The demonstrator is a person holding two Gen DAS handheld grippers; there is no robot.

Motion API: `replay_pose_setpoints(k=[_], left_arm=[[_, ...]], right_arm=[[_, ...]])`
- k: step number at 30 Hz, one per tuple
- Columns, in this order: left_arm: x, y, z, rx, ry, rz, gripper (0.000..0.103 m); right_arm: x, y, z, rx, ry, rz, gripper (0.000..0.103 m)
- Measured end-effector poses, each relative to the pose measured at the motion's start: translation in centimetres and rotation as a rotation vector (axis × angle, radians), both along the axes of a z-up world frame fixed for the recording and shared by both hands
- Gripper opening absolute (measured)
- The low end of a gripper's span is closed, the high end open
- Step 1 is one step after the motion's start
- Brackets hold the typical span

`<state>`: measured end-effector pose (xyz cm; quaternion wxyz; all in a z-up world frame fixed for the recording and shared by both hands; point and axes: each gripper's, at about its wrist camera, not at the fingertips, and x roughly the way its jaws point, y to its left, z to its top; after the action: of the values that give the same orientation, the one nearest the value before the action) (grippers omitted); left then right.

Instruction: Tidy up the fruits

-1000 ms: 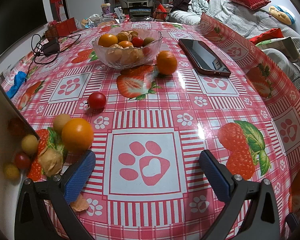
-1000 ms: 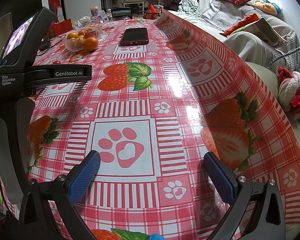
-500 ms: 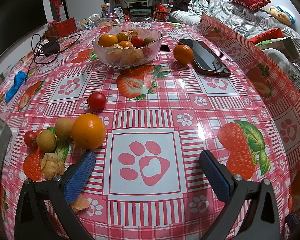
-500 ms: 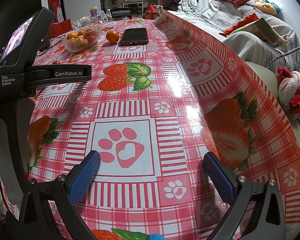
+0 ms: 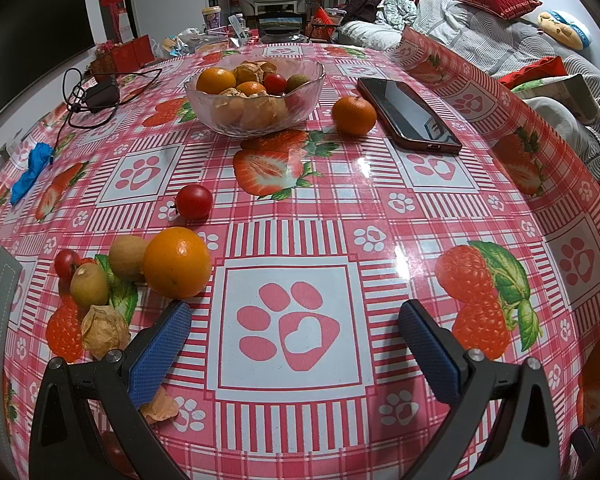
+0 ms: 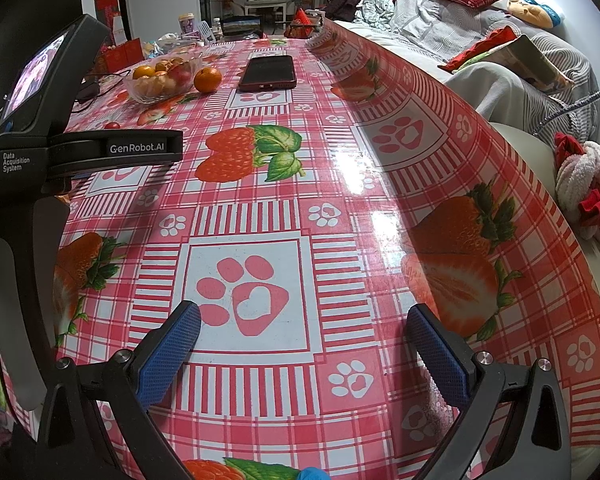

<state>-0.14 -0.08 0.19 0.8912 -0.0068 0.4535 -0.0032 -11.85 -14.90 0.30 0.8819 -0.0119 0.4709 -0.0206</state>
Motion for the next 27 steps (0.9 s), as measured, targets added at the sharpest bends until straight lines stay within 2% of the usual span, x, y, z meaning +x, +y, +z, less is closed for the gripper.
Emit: replay_pose_setpoints(k=[19, 23, 25, 27], left_arm=[[0.0, 0.0, 0.0, 0.004, 0.006, -0.005, 0.103], [-0.5, 0.3, 0.3, 0.005, 0.074, -0.064, 0.103], [-1.3, 0.2, 0.8, -0.023, 0.108, -0.093, 0.103], [-3.0, -0.1, 1.7, -0.057, 0.078, -0.137, 0.103]], right_arm=[[0.5, -0.5, 0.0, 0.023, 0.023, -0.003, 0.103], [0.7, -0.3, -0.1, 0.036, 0.04, -0.004, 0.103], [0.7, -0.3, -0.1, 0.039, 0.04, -0.005, 0.103], [0.7, -0.3, -0.2, 0.041, 0.043, -0.006, 0.103]])
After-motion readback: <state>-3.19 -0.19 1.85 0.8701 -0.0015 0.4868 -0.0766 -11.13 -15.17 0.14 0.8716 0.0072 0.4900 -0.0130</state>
